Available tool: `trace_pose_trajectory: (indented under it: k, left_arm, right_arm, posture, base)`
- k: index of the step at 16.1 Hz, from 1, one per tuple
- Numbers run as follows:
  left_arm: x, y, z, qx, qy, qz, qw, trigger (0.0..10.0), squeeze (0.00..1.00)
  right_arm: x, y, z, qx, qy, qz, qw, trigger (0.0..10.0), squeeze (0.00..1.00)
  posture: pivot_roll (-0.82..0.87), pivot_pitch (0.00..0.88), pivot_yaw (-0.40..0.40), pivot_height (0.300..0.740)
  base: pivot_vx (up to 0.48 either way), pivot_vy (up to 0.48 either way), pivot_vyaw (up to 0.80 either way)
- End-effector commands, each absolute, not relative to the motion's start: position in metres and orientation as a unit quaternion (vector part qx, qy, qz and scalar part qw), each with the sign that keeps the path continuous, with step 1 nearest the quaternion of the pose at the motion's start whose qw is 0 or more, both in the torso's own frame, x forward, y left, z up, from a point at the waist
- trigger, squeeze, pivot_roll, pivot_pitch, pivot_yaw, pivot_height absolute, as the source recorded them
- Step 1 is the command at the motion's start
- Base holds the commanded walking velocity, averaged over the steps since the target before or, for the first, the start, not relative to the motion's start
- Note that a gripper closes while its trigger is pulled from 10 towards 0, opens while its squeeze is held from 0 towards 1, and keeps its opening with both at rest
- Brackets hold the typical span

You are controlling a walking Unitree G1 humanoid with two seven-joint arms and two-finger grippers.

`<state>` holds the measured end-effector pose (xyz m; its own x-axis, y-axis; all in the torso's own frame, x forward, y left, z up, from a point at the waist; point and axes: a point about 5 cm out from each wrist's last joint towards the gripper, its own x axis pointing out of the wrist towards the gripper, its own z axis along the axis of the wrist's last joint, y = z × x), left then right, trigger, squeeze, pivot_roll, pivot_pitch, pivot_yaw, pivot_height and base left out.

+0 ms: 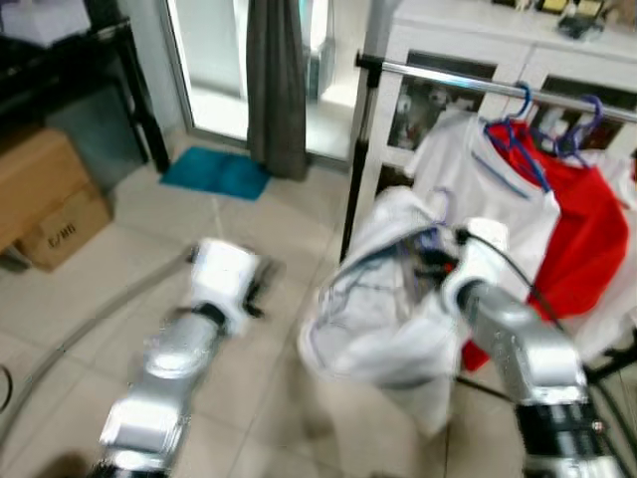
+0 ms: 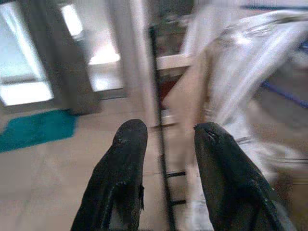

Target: Hang hanger

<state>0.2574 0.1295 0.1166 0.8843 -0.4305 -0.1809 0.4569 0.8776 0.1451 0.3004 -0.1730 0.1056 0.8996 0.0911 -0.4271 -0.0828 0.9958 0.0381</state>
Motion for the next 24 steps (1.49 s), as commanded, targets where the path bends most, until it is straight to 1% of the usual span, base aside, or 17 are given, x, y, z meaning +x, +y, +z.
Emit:
trace_pose_trajectory:
  k: [1,3,5,8,11,14,17,19,21,24]
  left_arm:
    - [0.257,0.136,0.12,0.108,0.064,-0.227,0.966,10.0,0.0]
    - [0.257,0.135,0.124,0.097,0.056,-0.233,0.966,10.0,0.0]
    - [0.258,0.135,0.124,0.099,0.058,-0.239,0.964,10.0,0.0]
    - [0.26,0.132,0.128,0.105,0.055,-0.262,0.958,10.0,0.0]
    - [0.262,0.137,0.129,0.106,0.056,-0.257,0.959,10.0,0.0]
    - [0.26,0.13,0.127,0.108,0.061,-0.285,0.95,10.0,0.0]
    - [0.261,0.131,0.128,0.107,0.055,-0.287,0.95,10.0,0.0]
    - [0.262,0.129,0.13,0.111,0.05,-0.297,0.947,10.0,0.0]
    - [0.256,0.126,0.134,0.128,0.043,-0.322,0.937,10.0,0.0]
    - [0.251,0.123,0.14,0.122,0.029,-0.353,0.927,10.0,0.0]
  right_arm:
    - [0.307,-0.167,0.123,0.013,0.188,0.055,0.98,10.0,0.0]
    - [0.308,-0.167,0.118,0.014,0.206,0.05,0.977,10.0,0.0]
    - [0.311,-0.165,0.121,0.015,0.199,0.053,0.978,10.0,0.0]
    - [0.314,-0.166,0.126,0.013,0.195,0.056,0.979,10.0,0.0]
    - [0.314,-0.165,0.124,0.014,0.201,0.053,0.978,10.0,0.0]
    - [0.316,-0.168,0.128,0.013,0.193,0.046,0.98,10.0,0.0]
    - [0.316,-0.168,0.13,0.015,0.189,0.041,0.981,10.0,0.0]
    - [0.318,-0.169,0.134,0.013,0.179,0.036,0.983,10.0,0.0]
    - [0.32,-0.173,0.142,0.021,0.144,0.015,0.989,10.0,0.0]
    - [0.319,-0.174,0.147,0.019,0.127,0.005,0.992,10.0,0.0]
  posture:
    - [0.05,0.0,-0.079,0.74]
    - [0.06,0.0,-0.085,0.74]
    - [0.06,0.0,-0.068,0.74]
    - [0.06,0.0,-0.069,0.74]
    - [0.07,0.0,-0.066,0.74]
    - [0.07,0.0,-0.053,0.74]
    - [0.07,0.0,-0.062,0.74]
    - [0.08,0.0,-0.055,0.74]
    - [0.08,0.0,-0.065,0.74]
    - [0.09,0.0,-0.076,0.74]
  base:
    - [0.416,0.0,0.0]
    - [0.416,0.0,0.0]
    - [0.414,0.0,0.0]
    - [0.412,0.0,0.0]
    - [0.416,0.0,-0.71]
    - [0.415,0.0,0.0]
    - [0.414,0.0,0.0]
    - [0.369,0.0,0.0]
    - [0.0,0.0,0.0]
    - [0.0,0.0,0.0]
